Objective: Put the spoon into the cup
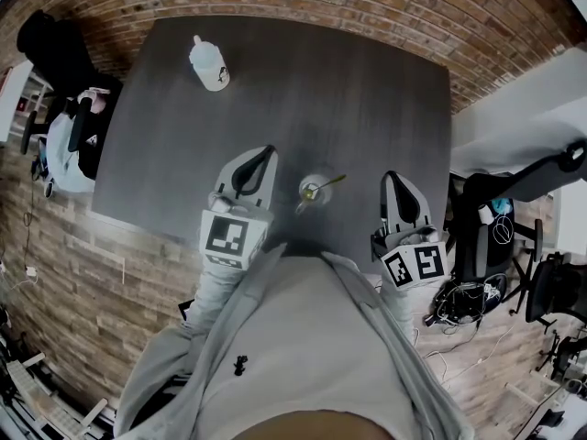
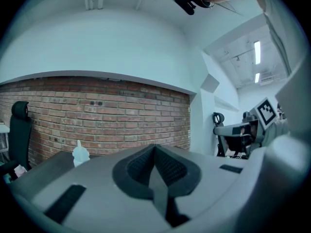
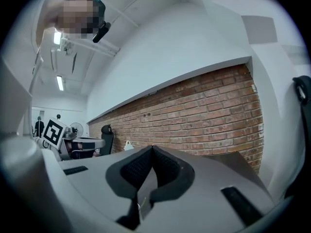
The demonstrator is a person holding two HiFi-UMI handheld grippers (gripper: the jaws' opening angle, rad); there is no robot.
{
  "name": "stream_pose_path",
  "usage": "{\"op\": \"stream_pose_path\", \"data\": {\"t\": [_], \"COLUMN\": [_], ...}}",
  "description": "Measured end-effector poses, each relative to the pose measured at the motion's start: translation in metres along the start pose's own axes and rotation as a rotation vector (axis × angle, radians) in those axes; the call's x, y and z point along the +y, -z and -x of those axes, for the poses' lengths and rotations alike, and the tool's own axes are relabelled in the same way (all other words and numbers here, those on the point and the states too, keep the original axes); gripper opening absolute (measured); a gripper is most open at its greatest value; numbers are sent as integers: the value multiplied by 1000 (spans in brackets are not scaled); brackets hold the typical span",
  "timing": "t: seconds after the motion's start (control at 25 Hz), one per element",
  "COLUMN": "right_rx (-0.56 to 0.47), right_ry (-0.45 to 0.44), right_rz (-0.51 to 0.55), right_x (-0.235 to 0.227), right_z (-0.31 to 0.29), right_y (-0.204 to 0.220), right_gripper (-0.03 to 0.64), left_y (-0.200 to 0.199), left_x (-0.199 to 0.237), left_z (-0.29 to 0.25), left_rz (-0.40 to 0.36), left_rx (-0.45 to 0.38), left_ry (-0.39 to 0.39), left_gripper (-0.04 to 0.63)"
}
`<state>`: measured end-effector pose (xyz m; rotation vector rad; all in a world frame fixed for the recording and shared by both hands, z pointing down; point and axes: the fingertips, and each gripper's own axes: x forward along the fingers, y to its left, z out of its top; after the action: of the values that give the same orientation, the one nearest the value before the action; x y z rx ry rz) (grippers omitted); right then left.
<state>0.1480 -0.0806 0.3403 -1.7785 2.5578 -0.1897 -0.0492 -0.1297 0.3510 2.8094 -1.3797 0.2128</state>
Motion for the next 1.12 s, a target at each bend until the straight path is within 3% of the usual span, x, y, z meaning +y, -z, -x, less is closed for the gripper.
{"op": "stream_pose_path", "data": {"t": [1.12], "right_rx": [13], "right_ry": [-10], "right_rz": [-14], "right_x": [-1], "right_z": [3], "right_y": [6], "right_gripper": [17], "left_y": [5], "left_x": [2], "left_z": [1], "left_rz": [5], "left_rx": [15], "left_ry": [-20], "left_gripper": [20]}}
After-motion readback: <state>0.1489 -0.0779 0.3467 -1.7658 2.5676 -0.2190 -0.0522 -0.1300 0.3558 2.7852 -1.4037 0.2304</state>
